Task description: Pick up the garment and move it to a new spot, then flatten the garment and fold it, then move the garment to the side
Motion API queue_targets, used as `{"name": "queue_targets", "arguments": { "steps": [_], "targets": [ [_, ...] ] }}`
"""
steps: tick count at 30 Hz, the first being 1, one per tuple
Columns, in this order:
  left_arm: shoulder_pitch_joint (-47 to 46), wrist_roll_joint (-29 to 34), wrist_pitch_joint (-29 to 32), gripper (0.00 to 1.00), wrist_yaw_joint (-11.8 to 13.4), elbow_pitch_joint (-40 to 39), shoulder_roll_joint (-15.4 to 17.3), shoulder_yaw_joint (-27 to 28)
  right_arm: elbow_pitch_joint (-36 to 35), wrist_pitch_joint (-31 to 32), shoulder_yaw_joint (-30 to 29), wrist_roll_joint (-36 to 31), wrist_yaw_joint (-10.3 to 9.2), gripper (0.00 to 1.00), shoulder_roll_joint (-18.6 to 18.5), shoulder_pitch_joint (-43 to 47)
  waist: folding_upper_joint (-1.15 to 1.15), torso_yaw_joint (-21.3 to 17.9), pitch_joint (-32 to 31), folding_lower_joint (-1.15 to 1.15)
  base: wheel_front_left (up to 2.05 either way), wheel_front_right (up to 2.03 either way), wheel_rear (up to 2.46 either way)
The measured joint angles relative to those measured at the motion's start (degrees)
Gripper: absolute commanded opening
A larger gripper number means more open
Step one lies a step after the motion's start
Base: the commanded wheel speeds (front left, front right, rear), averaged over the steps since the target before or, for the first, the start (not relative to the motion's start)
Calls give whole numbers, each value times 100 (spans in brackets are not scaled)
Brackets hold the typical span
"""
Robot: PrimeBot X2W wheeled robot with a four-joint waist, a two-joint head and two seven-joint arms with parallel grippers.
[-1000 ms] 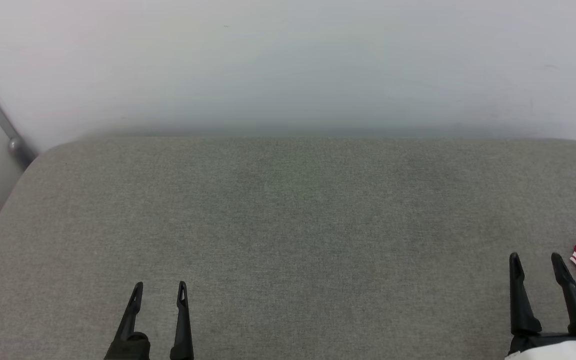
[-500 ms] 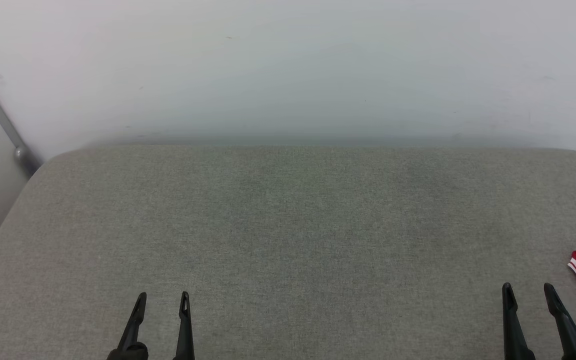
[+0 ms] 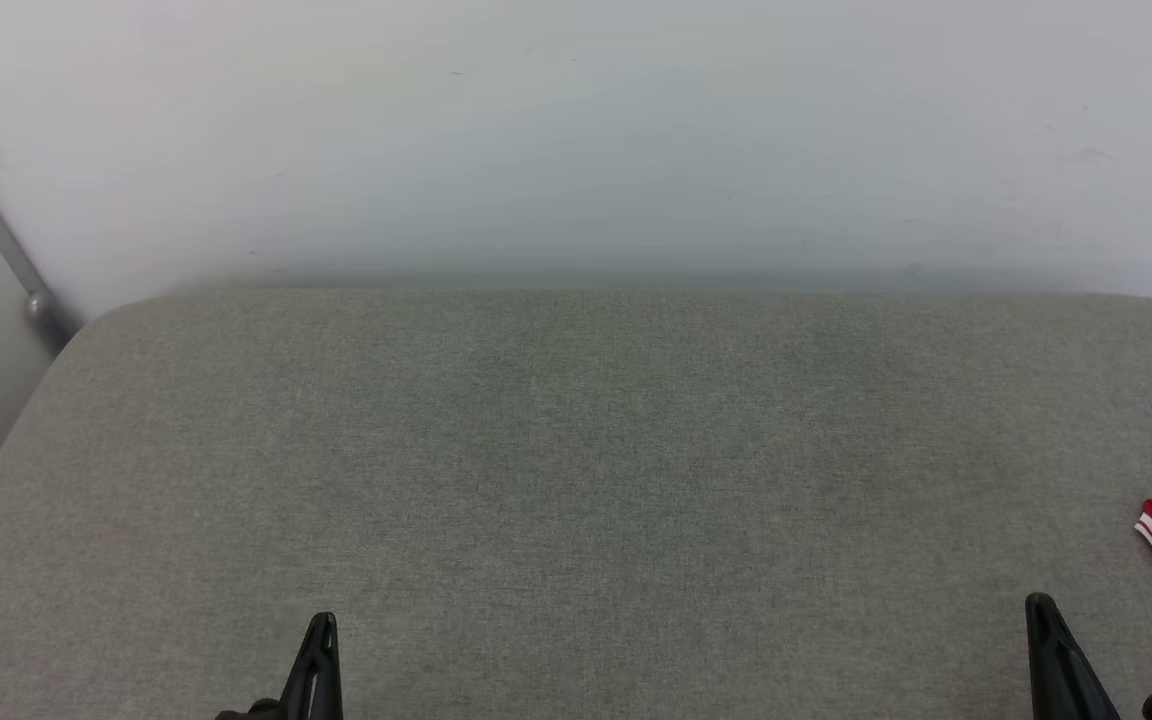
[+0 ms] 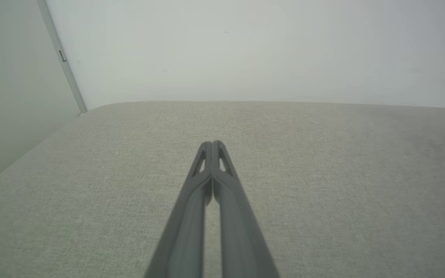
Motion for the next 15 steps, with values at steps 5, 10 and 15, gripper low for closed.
{"name": "queue_targets", "arguments": {
  "steps": [5, 10, 15],
  "targets": [
    [-3, -536, 100, 0, -38, 81, 3, 18, 109, 103, 16, 487, 0, 0, 0, -14, 0, -9, 17, 0, 0, 0, 0],
    [-71, -1147, 224, 0, -110, 157, 16, 46, 200, 231, 34, 1070, 0, 0, -4, -122, 0, -18, 33, 0, 0, 0, 0],
    [-226, -1724, 330, 0, -169, 248, 33, 69, 285, 337, 45, 1614, 0, 0, -15, -269, 0, -26, 50, 1, 0, 0, 0]
  ]
}}
